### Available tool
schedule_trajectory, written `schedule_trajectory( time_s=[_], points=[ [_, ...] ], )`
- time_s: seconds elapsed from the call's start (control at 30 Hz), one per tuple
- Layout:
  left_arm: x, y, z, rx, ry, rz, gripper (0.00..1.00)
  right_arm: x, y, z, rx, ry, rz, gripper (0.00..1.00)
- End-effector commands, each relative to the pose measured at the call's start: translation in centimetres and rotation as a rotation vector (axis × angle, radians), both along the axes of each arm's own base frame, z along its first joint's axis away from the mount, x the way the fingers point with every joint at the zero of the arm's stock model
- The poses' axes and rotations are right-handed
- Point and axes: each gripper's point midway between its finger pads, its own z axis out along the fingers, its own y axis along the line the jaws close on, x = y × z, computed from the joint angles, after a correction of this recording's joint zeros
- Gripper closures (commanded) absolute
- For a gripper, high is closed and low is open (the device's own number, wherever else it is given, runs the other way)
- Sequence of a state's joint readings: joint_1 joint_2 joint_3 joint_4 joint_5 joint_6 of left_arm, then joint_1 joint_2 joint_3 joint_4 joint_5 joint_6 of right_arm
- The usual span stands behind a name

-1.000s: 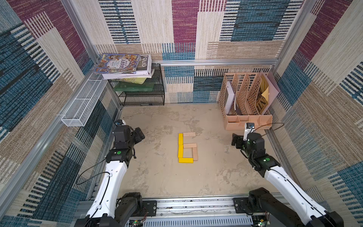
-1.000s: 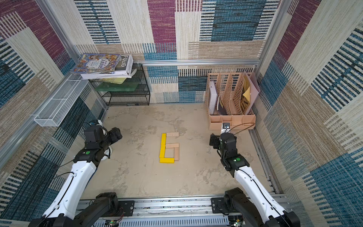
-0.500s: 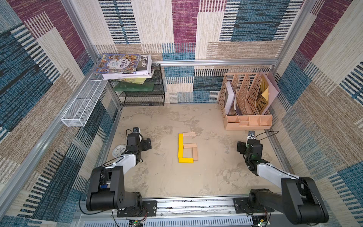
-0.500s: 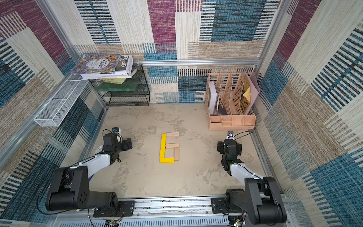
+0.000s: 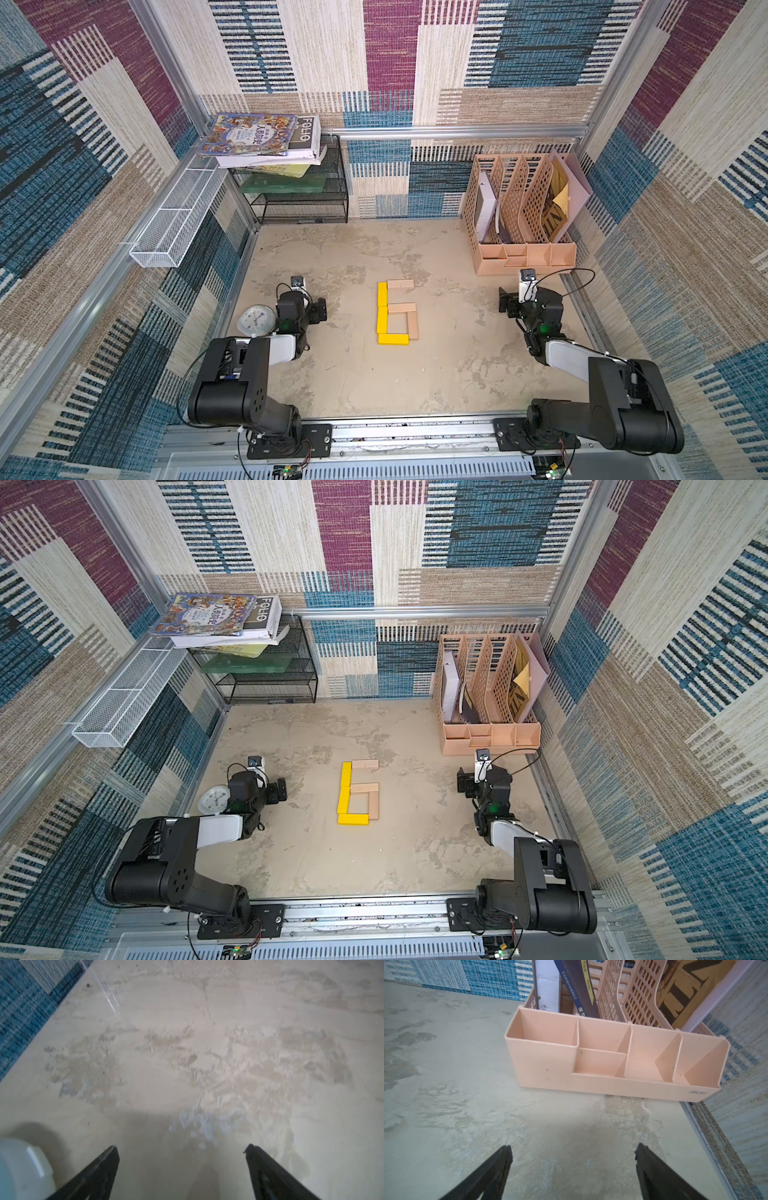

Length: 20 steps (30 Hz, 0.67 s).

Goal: Assemble the number 6 with building blocks
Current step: Reset both arms

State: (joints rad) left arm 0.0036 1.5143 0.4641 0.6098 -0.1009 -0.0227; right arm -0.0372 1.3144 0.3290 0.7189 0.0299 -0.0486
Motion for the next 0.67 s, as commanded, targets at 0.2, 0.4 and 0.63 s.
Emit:
schedule_trajectory(
  time_s=[0.2,0.4,0.63],
  points=[
    [0.8,0.6,1.6,-0.003,-0.066,0.023,0.01,1.7,1.4,0.8,0.042,-0.112,0.050,0.04],
    [0.8,0.5,1.6,-0.003,-0.067,0.023,0.01,1.5,0.9,0.5,0.057,-0.144,0.052,0.04],
    [0.9,0.6,1.6,-0.005,-0.065,0.023,0.01,1.4,0.8,0.6,0.054,-0.142,0.037,0.04]
  ],
)
